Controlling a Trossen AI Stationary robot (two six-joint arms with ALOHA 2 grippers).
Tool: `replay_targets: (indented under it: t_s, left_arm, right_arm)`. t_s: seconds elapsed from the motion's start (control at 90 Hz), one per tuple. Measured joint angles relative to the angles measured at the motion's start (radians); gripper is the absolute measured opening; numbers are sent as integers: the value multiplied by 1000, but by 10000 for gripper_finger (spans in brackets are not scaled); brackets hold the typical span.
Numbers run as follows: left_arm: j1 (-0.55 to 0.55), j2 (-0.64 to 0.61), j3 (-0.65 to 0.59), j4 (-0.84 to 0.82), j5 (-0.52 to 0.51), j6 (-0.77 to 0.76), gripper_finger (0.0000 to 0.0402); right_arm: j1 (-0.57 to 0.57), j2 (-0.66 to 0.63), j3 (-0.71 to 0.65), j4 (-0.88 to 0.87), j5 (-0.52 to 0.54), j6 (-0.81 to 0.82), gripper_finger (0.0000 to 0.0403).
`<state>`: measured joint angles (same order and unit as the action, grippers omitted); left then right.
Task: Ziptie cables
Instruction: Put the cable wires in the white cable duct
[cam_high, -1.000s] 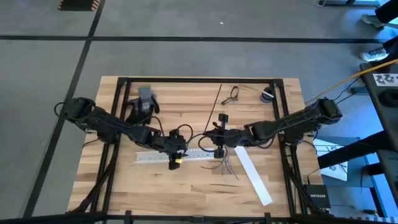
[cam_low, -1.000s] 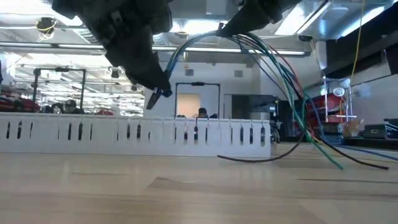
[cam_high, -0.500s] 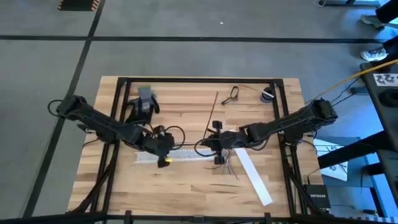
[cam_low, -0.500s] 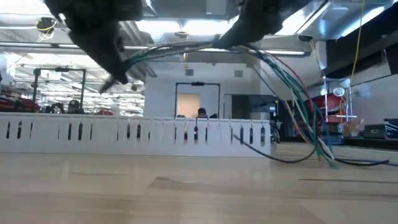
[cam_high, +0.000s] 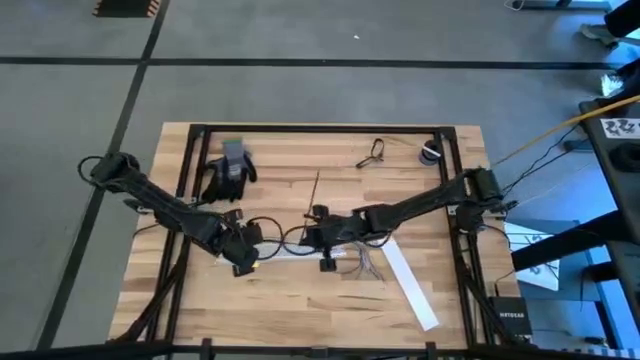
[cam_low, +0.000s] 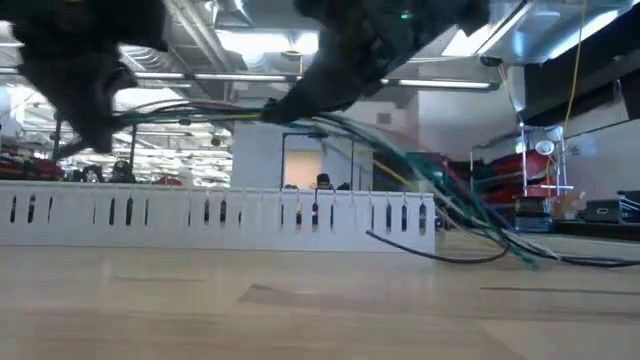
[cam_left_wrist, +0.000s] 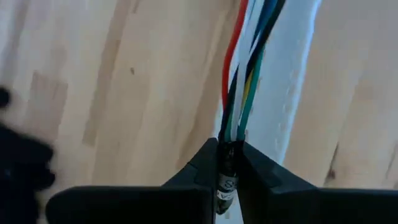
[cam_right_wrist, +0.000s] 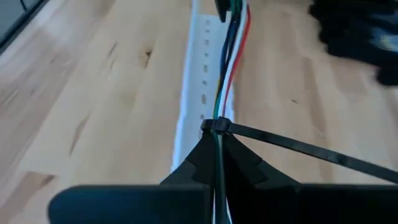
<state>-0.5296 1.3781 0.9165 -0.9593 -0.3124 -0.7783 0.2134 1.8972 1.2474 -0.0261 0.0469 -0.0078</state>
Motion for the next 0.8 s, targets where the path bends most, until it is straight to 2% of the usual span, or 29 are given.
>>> replay_targets:
  t_s: [0.267, 0.433, 0.578, 0.8]
  left_arm:
    - [-111, 0, -3, -71, 73, -121, 19]
    - [-172, 0, -39, -79, 82, -166, 19]
    - [-205, 0, -66, -74, 82, -214, 19]
    - [-237, 0, -130, -40, 81, -184, 19]
  right_arm:
    - [0, 126, 129, -21, -25, -16, 0]
    - [0, 205, 193, 11, -32, -38, 0]
    - [0, 237, 214, 31, -31, -43, 0]
    - [0, 274, 215, 103, -29, -22, 7]
